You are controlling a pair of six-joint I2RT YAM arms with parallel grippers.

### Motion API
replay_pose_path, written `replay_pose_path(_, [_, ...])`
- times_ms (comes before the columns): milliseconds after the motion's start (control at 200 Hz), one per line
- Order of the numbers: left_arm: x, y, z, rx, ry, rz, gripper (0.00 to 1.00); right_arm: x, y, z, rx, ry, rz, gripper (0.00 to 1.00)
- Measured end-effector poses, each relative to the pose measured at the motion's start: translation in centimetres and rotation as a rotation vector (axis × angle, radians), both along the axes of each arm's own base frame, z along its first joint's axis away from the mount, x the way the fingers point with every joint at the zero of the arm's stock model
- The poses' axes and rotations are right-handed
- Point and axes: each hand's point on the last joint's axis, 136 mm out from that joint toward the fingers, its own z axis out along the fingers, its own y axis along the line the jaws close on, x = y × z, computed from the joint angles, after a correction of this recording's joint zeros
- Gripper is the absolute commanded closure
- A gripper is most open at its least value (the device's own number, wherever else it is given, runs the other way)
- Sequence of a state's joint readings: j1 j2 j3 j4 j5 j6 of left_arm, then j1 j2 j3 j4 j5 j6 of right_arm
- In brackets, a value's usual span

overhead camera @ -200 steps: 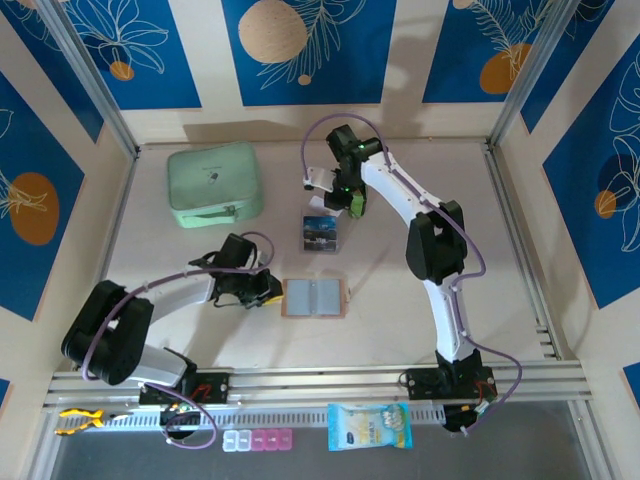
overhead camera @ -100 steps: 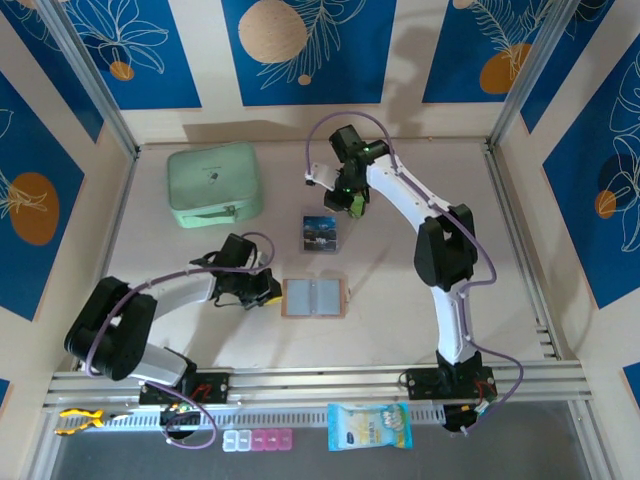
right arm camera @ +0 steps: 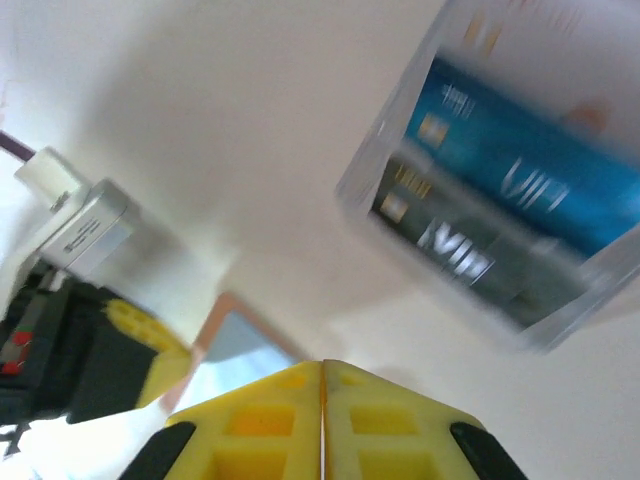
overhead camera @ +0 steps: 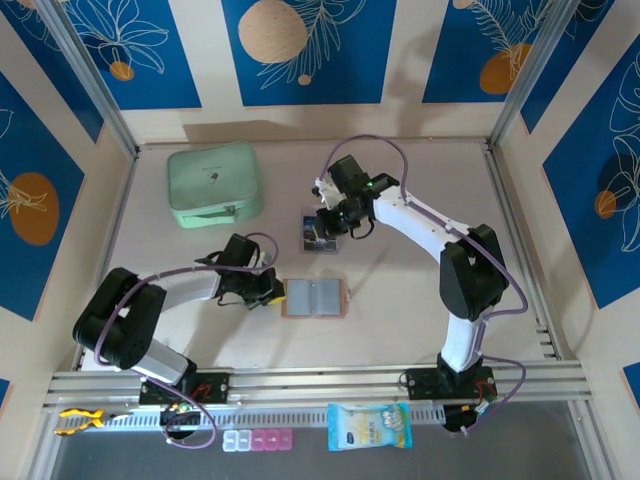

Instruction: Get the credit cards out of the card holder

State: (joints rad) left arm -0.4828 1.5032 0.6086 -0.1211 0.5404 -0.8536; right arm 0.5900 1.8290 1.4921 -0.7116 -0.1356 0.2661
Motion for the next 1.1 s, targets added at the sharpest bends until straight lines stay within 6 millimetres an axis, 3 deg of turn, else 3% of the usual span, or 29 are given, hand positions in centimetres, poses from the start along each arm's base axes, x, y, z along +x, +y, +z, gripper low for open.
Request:
replay_pose_path(230, [-0.2, 0.4, -0.7, 0.028, 0.005, -0.007, 0.99, -7.0, 1.6, -4.6, 0.008, 0.292, -0.104, 0.73])
replay_pose_path(385, [-0.2, 0.4, -0.9, 0.032, 0.011, -0.011, 0.99, -10.4, 2.9, -6.2, -0.011, 0.380, -0.117, 0.69])
replay_pose_path(555, [-0.2, 0.4, -0.9, 0.033, 0.010, -0.013, 0.99, -11.1, 4.5, -6.4, 0.021, 0.409, -0.130, 0.76])
replay_pose_path(805, [-0.3, 0.4, -1.0, 0.035, 0.006, -0.019, 1.00, -11.4, 6.1, -9.2, -0.008, 0.452, -0.134, 0.80])
replay_pose_path(1100, [-0.3, 0.5, -1.0, 0.039, -0.002, -0.032, 1.00, -11.9, 5.2, -10.6, -0.075, 0.468, -0.157, 0.80])
